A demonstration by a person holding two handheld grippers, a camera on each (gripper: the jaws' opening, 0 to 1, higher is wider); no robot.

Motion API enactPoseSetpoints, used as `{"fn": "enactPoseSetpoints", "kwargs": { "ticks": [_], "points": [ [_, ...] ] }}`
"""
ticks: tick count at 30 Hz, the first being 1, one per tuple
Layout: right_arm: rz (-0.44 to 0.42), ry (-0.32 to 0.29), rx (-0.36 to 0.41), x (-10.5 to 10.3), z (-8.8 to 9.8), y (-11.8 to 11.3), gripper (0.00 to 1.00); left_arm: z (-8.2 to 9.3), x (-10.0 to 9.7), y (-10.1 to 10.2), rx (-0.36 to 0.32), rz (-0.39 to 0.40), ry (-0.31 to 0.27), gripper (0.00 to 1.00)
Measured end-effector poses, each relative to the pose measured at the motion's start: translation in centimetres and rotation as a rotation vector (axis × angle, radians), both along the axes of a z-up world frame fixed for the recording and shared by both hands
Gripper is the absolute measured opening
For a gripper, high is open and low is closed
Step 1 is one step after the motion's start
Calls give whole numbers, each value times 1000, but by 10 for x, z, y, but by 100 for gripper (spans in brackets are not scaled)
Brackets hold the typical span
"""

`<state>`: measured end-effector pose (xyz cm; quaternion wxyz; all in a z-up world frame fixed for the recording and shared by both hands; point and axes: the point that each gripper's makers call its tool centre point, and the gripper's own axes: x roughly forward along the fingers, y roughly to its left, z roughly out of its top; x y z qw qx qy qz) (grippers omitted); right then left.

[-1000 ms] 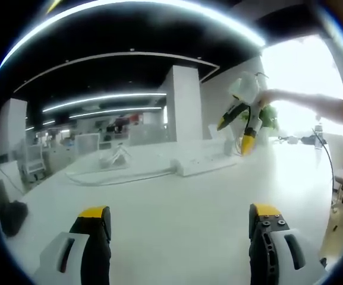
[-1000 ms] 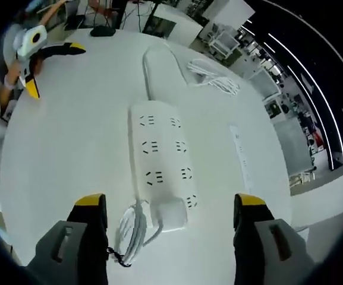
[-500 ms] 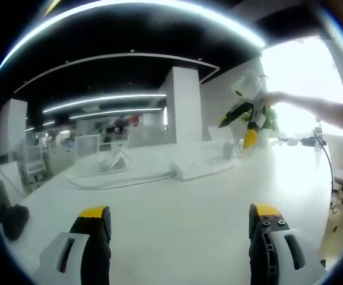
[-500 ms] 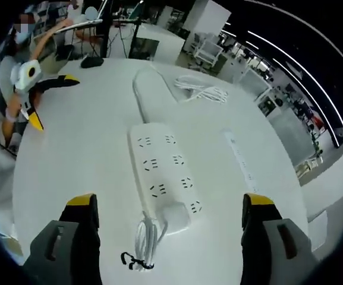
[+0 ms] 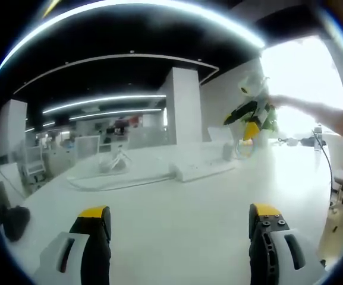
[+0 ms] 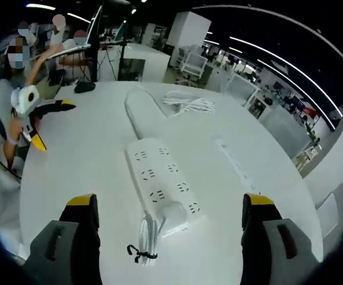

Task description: Straighten the power strip on the desk, plug the charger into it

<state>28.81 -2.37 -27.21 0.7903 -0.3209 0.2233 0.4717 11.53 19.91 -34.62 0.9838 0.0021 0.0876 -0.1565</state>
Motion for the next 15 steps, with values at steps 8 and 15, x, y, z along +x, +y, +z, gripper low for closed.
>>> {"fn": "enactPoseSetpoints", "kwargs": {
  "ticks": [8, 15],
  "points": [
    [-38, -14, 108, -2, 17, -6, 100, 0, 0, 0, -1, -3, -2, 99],
    [-60, -41, 187, -6, 32, -10, 100, 1, -2, 0, -2, -5, -5, 99]
  ]
}}
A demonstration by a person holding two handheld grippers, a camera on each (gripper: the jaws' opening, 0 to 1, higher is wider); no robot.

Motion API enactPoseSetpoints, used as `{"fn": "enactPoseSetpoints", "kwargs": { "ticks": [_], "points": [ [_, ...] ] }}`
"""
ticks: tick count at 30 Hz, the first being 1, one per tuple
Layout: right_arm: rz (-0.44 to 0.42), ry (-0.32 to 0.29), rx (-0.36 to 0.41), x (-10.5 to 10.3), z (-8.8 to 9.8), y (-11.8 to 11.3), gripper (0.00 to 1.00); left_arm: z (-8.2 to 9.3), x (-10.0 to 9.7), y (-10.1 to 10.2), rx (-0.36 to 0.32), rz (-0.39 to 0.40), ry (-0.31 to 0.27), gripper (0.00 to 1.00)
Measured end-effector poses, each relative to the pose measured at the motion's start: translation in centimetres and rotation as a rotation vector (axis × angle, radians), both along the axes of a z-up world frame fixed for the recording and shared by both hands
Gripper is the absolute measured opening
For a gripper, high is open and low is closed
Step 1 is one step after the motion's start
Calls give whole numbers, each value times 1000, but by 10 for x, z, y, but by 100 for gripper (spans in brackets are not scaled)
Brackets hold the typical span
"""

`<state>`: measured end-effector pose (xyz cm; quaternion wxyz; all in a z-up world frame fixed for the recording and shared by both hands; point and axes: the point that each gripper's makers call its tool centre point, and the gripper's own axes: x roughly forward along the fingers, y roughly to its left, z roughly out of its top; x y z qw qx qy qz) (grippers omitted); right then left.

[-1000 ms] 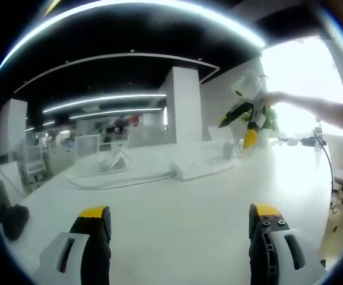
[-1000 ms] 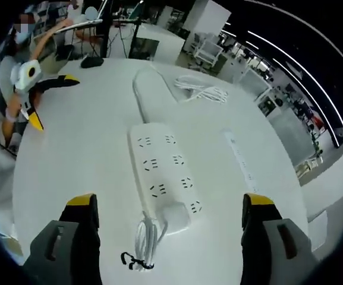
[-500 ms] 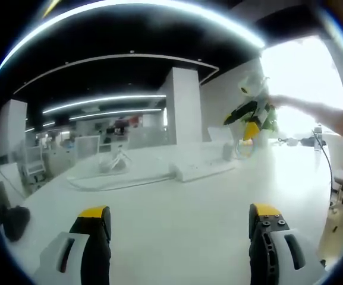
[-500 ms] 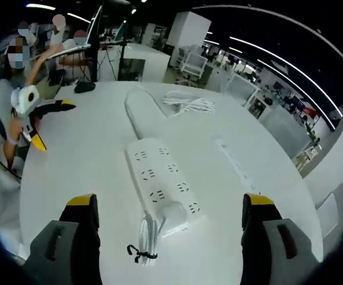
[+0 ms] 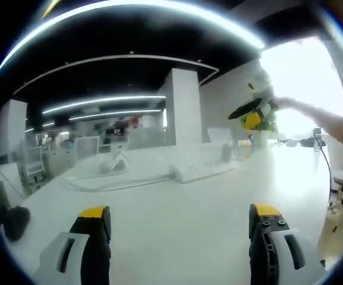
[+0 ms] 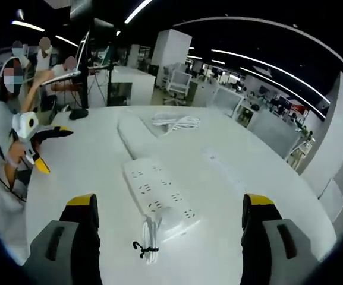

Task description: Straighten the power strip on the desk, plug the charger into it

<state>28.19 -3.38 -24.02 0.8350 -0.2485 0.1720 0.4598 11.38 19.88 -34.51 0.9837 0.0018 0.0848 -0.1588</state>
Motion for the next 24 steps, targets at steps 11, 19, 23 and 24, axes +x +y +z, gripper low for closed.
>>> {"fn": "enactPoseSetpoints", "kwargs": {
  "ticks": [11, 19, 23, 24],
  "points": [
    [-20, -39, 77, -8, 13, -9, 99, 1, -1, 0, -2, 0, -2, 99],
    [-66, -56, 140, -3, 16, -21, 99, 1, 0, -2, -2, -7, -2, 99],
    [-76, -70, 166, -5, 19, -27, 98, 1, 1, -1, -2, -8, -2, 99],
    [-81, -72, 180, -6, 21, -28, 98, 1, 1, -1, -2, -7, -1, 99]
  ]
}}
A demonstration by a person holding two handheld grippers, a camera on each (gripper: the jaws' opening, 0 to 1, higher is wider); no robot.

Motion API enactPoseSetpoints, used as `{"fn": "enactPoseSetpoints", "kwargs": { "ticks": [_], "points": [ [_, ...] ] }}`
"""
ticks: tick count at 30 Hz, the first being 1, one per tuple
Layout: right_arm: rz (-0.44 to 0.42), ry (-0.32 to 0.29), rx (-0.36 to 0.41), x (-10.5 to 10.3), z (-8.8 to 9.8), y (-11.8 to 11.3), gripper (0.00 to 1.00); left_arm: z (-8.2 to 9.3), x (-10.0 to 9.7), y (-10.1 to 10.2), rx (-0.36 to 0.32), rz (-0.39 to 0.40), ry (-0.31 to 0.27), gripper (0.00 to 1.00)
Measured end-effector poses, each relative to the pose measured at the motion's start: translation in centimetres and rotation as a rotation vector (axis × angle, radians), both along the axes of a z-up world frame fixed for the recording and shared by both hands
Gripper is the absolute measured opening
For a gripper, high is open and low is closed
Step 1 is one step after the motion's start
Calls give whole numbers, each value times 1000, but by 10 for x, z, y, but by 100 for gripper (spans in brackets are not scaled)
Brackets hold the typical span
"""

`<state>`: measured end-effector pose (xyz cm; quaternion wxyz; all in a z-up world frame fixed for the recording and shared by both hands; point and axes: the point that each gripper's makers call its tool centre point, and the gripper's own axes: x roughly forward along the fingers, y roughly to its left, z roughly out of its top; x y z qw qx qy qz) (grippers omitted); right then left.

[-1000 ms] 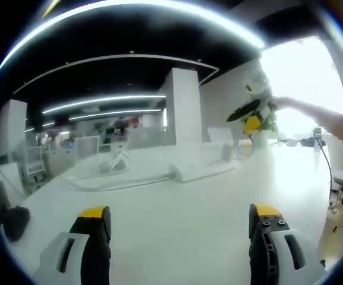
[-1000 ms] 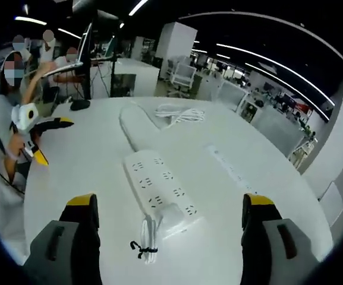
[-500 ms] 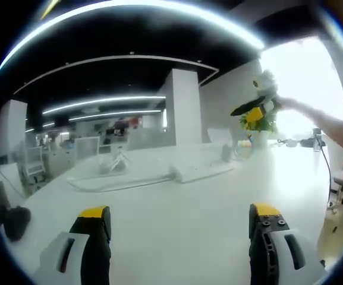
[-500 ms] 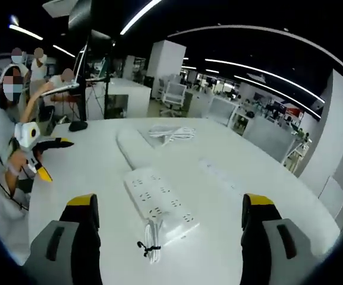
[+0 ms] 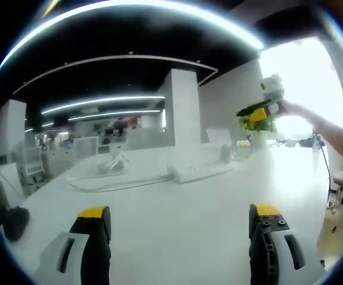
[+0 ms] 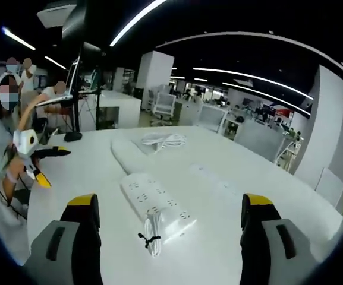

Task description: Straighten the power strip on the desk, plug the charger into it

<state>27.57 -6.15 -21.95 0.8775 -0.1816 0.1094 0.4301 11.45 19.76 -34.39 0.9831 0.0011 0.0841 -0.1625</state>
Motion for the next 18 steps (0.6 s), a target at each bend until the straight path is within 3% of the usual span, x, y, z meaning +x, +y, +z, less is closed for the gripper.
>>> {"fn": "enactPoseSetpoints", "kwargs": {
  "ticks": [18],
  "points": [
    [-49, -49, 91, -30, -2, -29, 97, 0, 0, 1, -2, 0, -3, 99]
  ]
}}
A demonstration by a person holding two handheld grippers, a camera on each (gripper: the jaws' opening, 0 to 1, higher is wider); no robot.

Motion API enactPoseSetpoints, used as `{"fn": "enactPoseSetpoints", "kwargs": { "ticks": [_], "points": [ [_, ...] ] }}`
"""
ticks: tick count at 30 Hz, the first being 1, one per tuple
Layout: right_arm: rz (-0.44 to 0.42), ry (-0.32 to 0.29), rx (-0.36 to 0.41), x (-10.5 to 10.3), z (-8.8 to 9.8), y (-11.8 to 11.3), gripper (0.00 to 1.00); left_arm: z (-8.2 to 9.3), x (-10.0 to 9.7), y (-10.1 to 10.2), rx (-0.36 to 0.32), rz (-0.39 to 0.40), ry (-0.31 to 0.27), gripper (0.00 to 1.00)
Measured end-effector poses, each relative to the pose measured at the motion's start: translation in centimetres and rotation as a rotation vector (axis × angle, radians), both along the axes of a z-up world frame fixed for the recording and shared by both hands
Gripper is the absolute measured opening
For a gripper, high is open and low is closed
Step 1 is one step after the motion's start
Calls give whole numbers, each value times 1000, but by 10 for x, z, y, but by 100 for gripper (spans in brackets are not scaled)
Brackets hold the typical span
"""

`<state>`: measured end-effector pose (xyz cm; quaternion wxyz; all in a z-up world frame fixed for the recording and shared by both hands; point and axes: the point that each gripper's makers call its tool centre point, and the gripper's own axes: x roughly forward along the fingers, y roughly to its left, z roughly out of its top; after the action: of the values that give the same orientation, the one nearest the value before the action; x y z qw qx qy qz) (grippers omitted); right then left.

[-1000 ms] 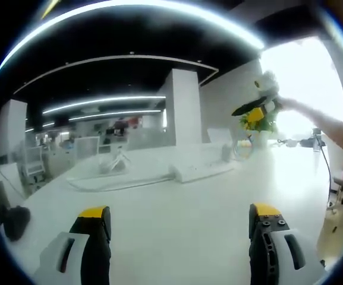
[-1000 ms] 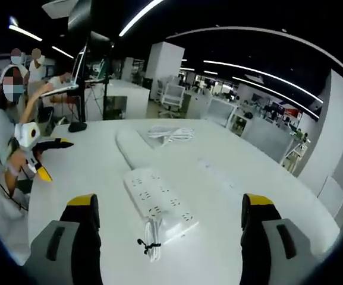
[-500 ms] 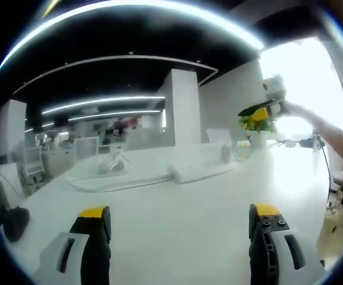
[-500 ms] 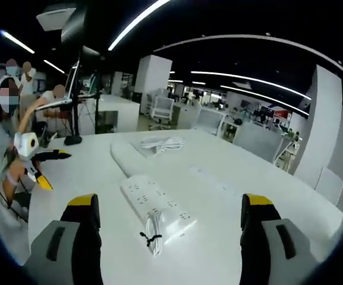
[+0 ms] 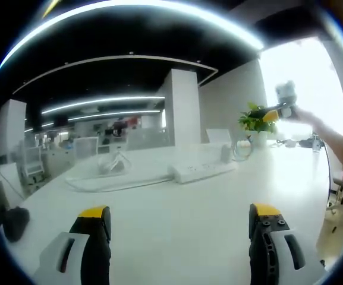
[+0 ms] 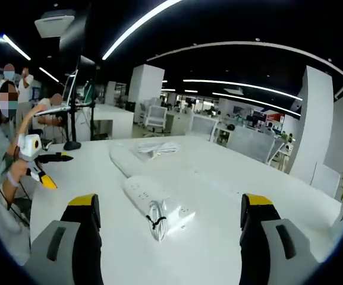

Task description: Straighten the power strip on the desk, plug the charger into it

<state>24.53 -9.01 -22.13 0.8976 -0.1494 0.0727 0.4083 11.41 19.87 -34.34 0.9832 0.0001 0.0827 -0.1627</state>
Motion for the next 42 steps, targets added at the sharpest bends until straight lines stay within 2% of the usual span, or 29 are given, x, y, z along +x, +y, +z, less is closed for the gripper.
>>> {"fn": "enactPoseSetpoints", "kwargs": {
  "ticks": [4, 25, 42],
  "points": [
    [-1, -5, 38, -7, -1, -5, 97, 0, -1, 1, -2, 3, 1, 99],
    [-61, -22, 141, -34, -18, -38, 97, -1, -1, 4, -4, 9, 1, 99],
    [-117, -11, 214, -47, -41, -62, 97, 2, 0, 5, -1, 14, -4, 99]
  ]
}}
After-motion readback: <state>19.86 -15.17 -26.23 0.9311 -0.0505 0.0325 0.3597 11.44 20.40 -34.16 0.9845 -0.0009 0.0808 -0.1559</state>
